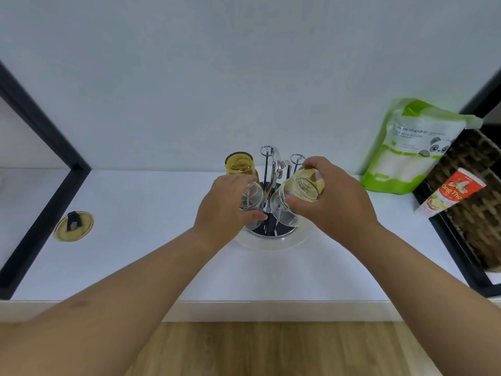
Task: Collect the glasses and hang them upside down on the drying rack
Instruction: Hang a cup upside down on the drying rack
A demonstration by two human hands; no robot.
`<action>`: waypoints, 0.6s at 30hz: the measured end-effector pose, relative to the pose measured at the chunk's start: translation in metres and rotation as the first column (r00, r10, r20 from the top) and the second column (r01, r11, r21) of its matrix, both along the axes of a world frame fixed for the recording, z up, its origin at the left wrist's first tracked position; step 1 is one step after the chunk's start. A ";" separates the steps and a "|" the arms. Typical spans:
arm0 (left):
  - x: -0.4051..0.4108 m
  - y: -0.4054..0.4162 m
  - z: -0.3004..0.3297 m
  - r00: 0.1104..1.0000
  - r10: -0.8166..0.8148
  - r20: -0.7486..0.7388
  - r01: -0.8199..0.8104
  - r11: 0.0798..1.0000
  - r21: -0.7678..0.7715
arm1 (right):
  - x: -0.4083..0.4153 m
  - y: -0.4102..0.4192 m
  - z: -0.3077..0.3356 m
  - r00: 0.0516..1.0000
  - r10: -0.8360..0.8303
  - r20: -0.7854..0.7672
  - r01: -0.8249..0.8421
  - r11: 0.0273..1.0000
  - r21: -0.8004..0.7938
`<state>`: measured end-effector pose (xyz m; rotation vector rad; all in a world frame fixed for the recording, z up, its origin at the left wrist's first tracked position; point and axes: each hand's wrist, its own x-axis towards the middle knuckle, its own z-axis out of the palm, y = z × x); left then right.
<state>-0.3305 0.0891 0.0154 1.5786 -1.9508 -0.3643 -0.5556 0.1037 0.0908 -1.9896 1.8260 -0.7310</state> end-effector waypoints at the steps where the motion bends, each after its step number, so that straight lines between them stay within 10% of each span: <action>1: 0.001 -0.001 0.000 1.000 -0.009 0.000 0.009 1.000 -0.004 | 0.001 -0.002 -0.002 0.999 0.013 -0.033 -0.012 1.000 0.001; 18: 0.005 -0.014 -0.005 0.998 -0.057 0.007 0.058 0.992 -0.109 | 0.018 -0.016 -0.037 0.946 0.112 -0.303 -0.121 0.993 -0.011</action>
